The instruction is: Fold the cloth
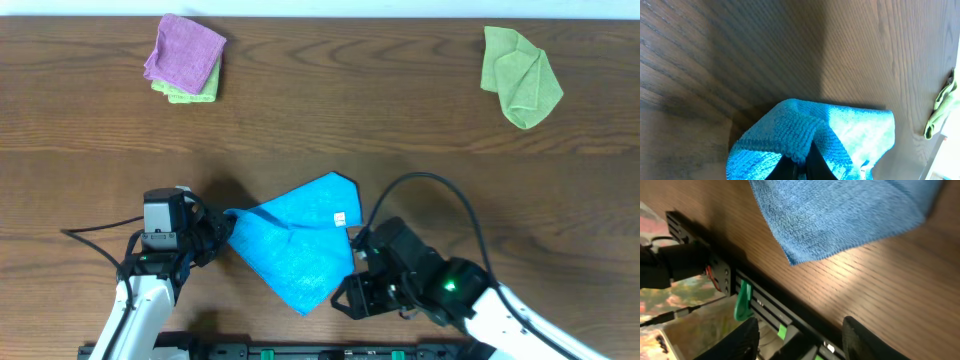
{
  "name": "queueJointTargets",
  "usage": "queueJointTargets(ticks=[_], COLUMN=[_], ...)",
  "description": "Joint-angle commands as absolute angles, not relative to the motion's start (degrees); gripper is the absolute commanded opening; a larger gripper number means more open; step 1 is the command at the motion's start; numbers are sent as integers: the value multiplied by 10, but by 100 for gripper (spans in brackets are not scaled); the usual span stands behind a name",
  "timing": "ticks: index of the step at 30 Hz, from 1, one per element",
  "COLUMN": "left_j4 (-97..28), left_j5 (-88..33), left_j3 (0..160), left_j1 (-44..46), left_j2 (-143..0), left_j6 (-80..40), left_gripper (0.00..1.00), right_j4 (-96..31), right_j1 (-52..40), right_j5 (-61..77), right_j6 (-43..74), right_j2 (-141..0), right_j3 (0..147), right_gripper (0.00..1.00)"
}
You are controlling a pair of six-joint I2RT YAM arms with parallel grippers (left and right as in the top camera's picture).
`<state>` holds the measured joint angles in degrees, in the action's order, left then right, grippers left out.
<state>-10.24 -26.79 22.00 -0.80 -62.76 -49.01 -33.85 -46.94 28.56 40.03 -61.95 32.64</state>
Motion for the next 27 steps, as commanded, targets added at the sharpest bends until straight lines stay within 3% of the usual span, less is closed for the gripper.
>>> queueJointTargets(ticks=[1, 12, 27], left_j4=[-105, -105, -105], left_j5=[-266, -266, -266], left_j3=[234, 234, 234], left_j1=[-7, -7, -7], left_j2=[-625, -625, -625], left_j6=[-475, -475, -476], left_gripper=[6, 6, 6], right_j4=[-314, -208, -183], right_j1=[-486, -503, -522], right_j5=[273, 286, 310], right_j6=[408, 438, 487], right_j2=[-653, -785, -818], right_j3=[330, 330, 330], right_gripper=[56, 61, 66])
